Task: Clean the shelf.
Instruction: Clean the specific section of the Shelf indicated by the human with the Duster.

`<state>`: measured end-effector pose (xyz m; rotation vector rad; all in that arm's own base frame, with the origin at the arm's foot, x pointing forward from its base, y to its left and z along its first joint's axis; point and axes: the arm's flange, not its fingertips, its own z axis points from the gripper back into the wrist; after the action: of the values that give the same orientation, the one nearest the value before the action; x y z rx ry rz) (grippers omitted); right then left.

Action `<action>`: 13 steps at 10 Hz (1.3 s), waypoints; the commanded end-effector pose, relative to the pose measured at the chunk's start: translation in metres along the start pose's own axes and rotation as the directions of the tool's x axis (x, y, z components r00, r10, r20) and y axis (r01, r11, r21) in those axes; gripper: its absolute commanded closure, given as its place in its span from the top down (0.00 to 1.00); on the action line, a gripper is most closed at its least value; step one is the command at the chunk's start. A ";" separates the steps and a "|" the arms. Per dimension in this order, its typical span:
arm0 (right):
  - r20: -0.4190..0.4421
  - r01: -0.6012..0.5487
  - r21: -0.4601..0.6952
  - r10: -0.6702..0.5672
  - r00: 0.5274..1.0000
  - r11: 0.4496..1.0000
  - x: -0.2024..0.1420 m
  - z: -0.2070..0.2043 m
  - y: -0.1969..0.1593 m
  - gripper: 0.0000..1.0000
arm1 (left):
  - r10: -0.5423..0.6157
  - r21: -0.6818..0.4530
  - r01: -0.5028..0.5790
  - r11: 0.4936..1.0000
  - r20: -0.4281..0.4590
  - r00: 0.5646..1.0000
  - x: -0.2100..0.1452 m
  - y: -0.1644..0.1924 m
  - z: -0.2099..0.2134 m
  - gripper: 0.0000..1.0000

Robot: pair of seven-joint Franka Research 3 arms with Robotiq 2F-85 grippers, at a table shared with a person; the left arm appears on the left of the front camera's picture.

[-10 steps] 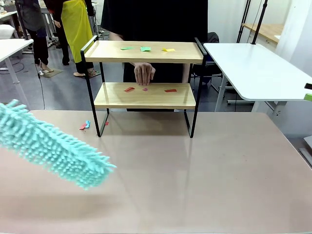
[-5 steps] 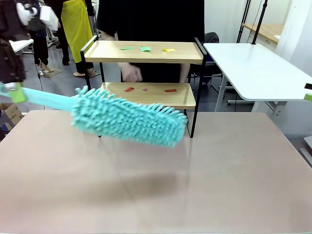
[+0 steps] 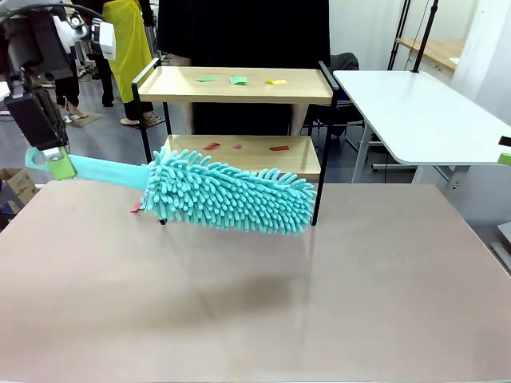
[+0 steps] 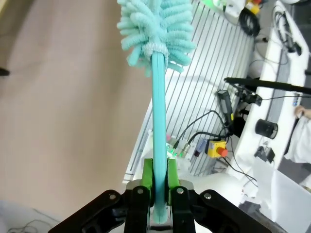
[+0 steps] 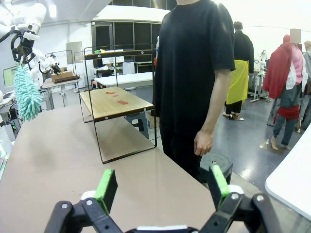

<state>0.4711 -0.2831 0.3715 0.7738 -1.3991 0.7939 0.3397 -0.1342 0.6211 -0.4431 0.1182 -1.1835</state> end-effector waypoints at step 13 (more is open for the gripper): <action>-0.032 0.011 -0.004 -0.011 0.999 1.000 0.007 -0.003 0.003 1.00 | 0.373 0.095 -0.423 0.901 0.325 0.869 0.091 -0.031 -0.064 0.14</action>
<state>0.4711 -0.2831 0.3715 0.7738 -1.3990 0.7938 0.3327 -0.2445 0.5888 -0.4440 -0.1113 -0.7420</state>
